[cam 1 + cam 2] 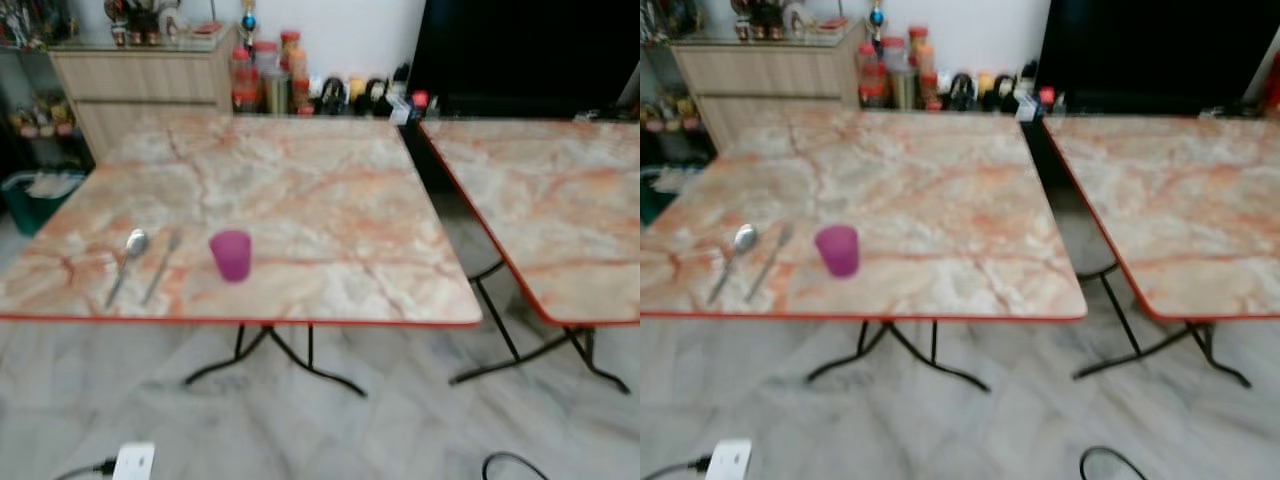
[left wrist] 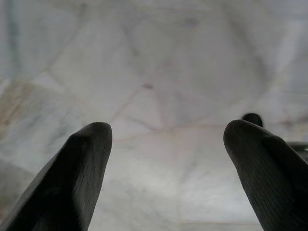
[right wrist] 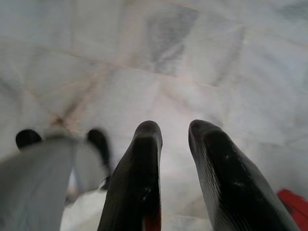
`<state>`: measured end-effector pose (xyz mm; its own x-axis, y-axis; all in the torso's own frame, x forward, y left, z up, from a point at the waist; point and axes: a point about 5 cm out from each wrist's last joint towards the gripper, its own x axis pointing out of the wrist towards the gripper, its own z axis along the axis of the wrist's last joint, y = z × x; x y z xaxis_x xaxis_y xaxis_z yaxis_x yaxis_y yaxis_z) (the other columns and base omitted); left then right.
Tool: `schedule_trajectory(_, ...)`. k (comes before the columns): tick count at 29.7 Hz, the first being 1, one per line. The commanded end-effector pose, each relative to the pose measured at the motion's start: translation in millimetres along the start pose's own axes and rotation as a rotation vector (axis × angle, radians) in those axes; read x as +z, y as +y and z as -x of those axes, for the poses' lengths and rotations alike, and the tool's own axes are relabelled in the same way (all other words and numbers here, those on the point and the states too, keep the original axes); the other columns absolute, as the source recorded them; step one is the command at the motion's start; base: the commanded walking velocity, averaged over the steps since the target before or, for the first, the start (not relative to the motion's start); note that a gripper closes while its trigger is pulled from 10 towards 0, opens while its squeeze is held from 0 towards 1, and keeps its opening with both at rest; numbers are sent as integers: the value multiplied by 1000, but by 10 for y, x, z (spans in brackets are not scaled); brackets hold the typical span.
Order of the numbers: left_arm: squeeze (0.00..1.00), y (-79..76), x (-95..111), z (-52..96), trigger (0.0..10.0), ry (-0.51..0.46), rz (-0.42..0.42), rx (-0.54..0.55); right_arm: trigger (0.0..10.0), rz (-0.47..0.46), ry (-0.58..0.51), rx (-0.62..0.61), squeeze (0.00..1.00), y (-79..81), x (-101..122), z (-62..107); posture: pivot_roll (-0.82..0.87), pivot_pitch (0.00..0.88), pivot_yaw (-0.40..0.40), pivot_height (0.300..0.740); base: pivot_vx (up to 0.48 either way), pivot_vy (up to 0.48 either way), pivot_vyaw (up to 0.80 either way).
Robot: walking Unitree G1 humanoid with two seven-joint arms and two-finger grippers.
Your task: Setting the table
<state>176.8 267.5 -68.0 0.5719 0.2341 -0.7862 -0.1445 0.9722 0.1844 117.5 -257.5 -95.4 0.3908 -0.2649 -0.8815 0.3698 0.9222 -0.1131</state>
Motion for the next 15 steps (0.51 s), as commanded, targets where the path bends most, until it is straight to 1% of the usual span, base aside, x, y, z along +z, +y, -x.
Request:
schedule_trajectory(1, 0, -41, -51, 4, 10000, 23, -18, -11, 10000, -33, 5, -8, 0, -42, -15, 4, 8, 47, -2, 740, 0, 360, 0)
schedule_trajectory(3, 0, -42, -45, 3, 10000, 21, -18, -11, 10000, -39, -3, -2, 0, -29, 12, 0, 10, 51, -3, 740, 0, 364, 0)
schedule_trajectory(4, 0, -42, -39, 2, 10000, 20, -17, -11, 10000, -59, -12, 0, 0, -26, 32, -2, 10, 57, -3, 740, 0, 360, 0)
schedule_trajectory(9, 0, -43, -30, 0, 10000, 18, -18, -10, 10000, -58, -11, -3, 0, -35, 51, -4, 14, 62, -4, 740, 0, 353, 0)
schedule_trajectory(15, 0, -45, -16, -3, 10000, 13, -21, -6, 10000, -56, -13, -1, 0, -37, 48, -3, 19, 68, -5, 740, 0, 0, 0)
